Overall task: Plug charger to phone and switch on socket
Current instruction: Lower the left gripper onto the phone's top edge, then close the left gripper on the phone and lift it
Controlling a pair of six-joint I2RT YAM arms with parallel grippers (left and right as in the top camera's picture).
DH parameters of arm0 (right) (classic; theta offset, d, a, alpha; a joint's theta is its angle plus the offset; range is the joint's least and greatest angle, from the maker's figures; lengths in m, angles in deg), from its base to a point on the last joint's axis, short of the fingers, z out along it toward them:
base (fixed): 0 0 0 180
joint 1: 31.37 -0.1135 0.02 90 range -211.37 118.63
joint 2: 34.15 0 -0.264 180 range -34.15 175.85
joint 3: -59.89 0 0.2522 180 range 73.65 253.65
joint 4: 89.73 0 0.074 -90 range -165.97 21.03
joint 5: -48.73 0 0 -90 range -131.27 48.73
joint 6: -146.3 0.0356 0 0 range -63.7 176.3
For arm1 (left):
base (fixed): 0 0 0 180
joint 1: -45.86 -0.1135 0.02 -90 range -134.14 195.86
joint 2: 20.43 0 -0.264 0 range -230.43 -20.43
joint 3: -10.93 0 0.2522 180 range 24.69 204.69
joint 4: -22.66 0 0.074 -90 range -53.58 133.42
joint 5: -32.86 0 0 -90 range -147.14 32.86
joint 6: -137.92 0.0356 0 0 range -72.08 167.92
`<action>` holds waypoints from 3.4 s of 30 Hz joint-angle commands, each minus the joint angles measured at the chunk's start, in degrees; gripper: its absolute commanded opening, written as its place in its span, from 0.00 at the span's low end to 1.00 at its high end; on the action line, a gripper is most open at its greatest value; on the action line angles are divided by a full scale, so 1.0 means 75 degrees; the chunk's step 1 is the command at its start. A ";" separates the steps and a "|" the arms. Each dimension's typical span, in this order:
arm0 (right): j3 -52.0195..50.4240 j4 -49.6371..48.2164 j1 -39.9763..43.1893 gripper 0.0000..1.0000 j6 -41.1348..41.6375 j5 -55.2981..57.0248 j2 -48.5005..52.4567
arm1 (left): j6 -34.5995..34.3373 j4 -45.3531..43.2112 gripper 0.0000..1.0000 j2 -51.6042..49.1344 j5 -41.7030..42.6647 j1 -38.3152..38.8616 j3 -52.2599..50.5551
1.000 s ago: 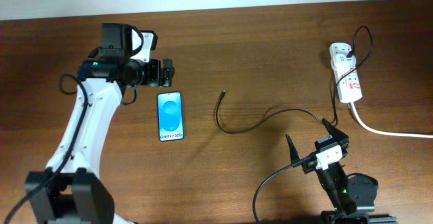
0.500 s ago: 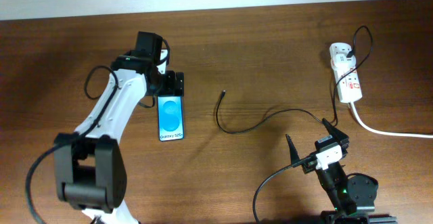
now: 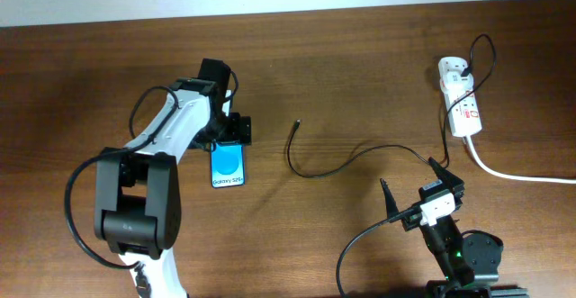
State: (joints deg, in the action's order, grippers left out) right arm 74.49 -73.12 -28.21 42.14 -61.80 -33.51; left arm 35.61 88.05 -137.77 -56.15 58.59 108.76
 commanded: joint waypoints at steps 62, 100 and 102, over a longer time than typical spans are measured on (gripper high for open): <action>-0.0070 -0.0012 -0.0070 0.98 -0.0026 0.0035 -0.0058 | -0.0586 -0.0256 0.92 -0.1061 0.0041 0.0289 -0.0606; -0.0070 -0.0012 -0.0070 0.99 -0.0026 0.0032 -0.0058 | -0.0580 0.1282 0.93 -0.1055 0.0032 0.0291 0.1274; -0.0070 -0.0012 -0.0070 0.99 -0.0026 0.0032 -0.0058 | -0.0580 0.1419 0.95 -0.1055 0.0032 0.0291 0.1253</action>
State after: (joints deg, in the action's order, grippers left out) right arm 74.49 -73.12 -28.21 42.14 -61.80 -33.51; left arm 31.54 97.74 -145.22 -56.47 60.58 117.22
